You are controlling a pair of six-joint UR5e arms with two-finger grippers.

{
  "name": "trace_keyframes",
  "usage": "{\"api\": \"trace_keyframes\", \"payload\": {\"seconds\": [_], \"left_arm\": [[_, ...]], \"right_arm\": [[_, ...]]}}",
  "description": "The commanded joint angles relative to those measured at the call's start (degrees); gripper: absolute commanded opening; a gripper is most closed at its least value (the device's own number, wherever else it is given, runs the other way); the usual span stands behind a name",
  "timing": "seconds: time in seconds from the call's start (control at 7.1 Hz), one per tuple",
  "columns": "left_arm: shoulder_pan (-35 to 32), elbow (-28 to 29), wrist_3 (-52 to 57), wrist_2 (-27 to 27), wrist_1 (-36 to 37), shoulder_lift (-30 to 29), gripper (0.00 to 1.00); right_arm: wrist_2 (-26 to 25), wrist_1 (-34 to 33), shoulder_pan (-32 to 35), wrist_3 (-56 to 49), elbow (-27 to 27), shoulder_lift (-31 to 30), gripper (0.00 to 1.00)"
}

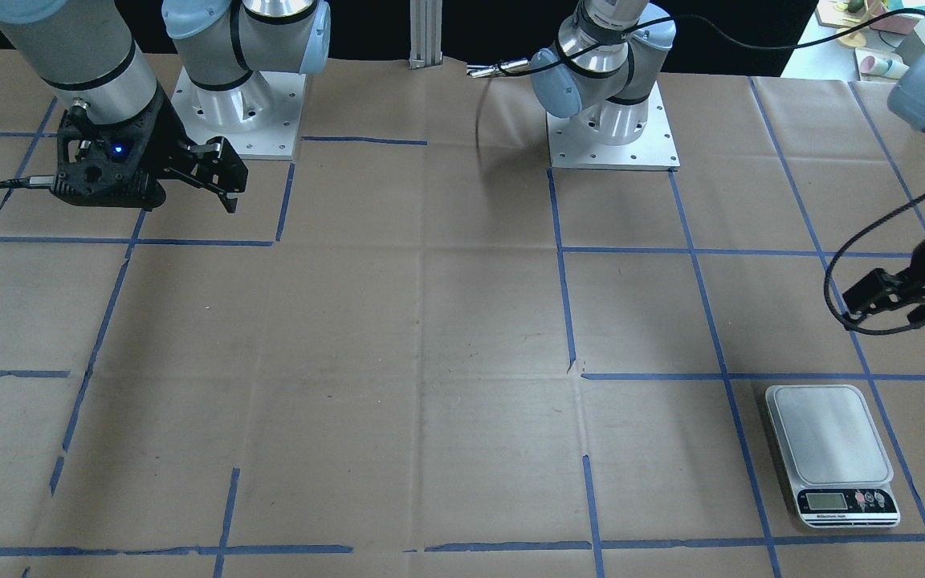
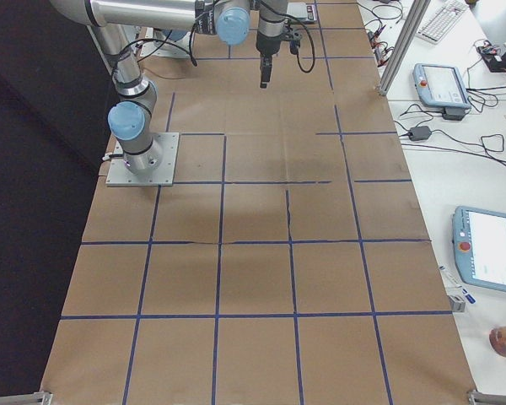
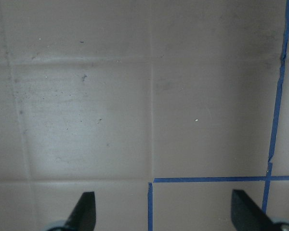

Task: Weigh mango
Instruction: 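Reach the left gripper down to the mango beside the scale and grasp it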

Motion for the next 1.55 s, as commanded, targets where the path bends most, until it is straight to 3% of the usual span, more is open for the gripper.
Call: {"api": "trace_keyframes", "payload": {"seconds": [0.0,0.14,0.28,0.56,0.7,1.13,1.41], "left_arm": [[6.9,4.5,11.7,0.1,11.4,-9.9,1.00],[8.8,11.4,12.1,-0.3,9.7,-15.4,1.00],[9.2,20.8,12.1,-0.6,3.6,-22.1,1.00],[9.3,33.8,11.4,-0.9,-7.0,-30.9,1.00],[9.4,36.9,11.4,-1.0,-7.3,-34.6,1.00],[10.2,41.3,11.9,-0.2,-7.0,-38.2,1.00],[10.5,41.8,11.8,-0.8,-7.0,-40.8,0.98]], "right_arm": [[0.0,0.0,0.0,0.0,0.0,0.0,1.00],[0.0,0.0,0.0,0.0,0.0,0.0,1.00],[0.0,0.0,0.0,0.0,0.0,0.0,1.00],[0.0,0.0,0.0,0.0,0.0,0.0,1.00],[0.0,0.0,0.0,0.0,0.0,0.0,1.00],[0.0,0.0,0.0,0.0,0.0,0.0,1.00],[0.0,0.0,0.0,0.0,0.0,0.0,1.00]]}}
